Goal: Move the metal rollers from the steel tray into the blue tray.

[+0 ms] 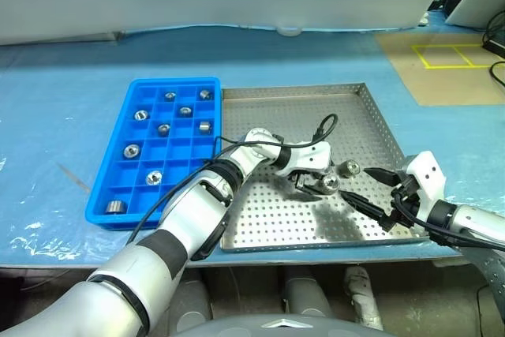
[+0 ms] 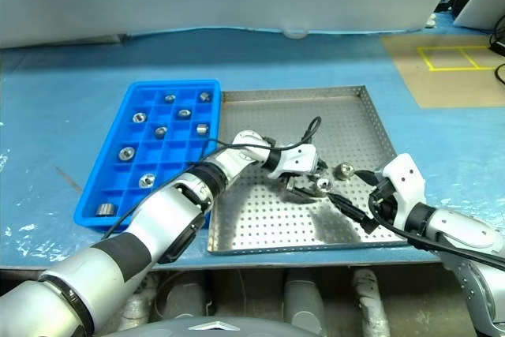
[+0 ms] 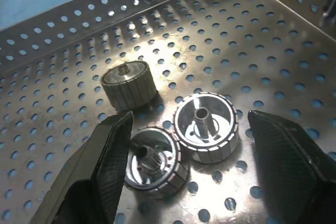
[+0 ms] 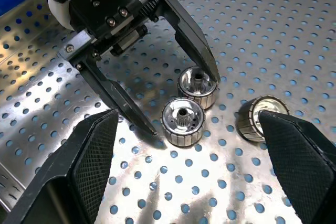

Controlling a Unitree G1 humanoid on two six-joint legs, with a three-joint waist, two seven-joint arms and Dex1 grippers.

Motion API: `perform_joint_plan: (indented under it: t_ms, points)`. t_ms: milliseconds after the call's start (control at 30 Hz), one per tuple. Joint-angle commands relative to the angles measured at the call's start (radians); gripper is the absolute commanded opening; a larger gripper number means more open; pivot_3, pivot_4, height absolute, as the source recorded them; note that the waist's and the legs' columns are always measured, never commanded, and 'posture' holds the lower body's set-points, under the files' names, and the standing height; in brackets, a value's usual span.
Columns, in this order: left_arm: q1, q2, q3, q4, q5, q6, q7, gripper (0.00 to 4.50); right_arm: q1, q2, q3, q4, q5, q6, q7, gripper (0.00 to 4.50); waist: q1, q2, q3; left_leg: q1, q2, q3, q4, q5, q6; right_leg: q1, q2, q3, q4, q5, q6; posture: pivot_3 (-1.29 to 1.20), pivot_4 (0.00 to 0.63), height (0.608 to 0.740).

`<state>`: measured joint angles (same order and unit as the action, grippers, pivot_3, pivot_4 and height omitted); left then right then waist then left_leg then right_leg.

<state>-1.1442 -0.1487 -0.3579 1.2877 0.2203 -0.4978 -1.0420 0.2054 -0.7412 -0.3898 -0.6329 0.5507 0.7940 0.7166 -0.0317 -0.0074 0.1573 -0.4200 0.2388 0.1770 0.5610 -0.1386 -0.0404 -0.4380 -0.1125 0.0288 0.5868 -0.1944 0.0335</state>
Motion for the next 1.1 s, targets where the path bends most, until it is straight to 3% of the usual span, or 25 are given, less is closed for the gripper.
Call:
perform_joint_plan:
  t_ms: [33,533,767,967,1100]
  points:
    - [-0.033,-0.016,0.016,-0.005,0.012,-0.022,0.046,3.68,0.0,-0.013,-0.031,-0.03,0.018,-0.009,-0.005,4.5,-0.003,0.0,0.0,0.0,0.0,0.0,0.0,0.0,0.0,0.0,0.0,0.0,0.0,0.0,0.0,-0.57,0.15,0.74]
    - [-0.029,-0.024,-0.12,0.041,0.193,0.031,0.089,3.68,0.016,-0.007,-0.023,-0.039,0.014,-0.024,-0.023,4.5,-0.01,-0.001,-0.005,0.003,0.0,0.0,0.001,0.0,0.0,0.004,0.0,0.0,-0.001,-0.004,0.007,-0.59,0.15,0.74]
    - [-0.027,-0.016,-0.122,0.048,0.2,0.095,-0.048,3.68,0.016,0.0,-0.011,-0.032,0.007,-0.041,-0.032,4.5,-0.01,0.0,-0.01,0.007,0.0,0.0,0.001,-0.001,0.001,0.012,0.0,0.0,-0.008,-0.005,0.008,-0.59,0.15,0.74]
    - [-0.019,-0.007,-0.108,0.041,0.189,0.122,-0.105,2.56,0.009,-0.001,0.01,-0.019,-0.006,-0.064,-0.043,4.5,-0.016,-0.002,-0.014,0.008,0.0,0.0,0.0,-0.003,0.002,0.015,0.0,0.0,-0.014,-0.005,0.008,-0.59,0.15,0.74]
    - [-0.012,-0.004,-0.098,0.037,0.177,0.129,-0.125,1.52,0.006,-0.005,0.019,-0.011,-0.013,-0.074,-0.045,4.5,-0.035,-0.001,-0.016,0.009,0.0,0.0,-0.001,-0.004,0.0,0.015,0.0,-0.001,-0.013,-0.004,0.007,-0.58,0.15,0.74]
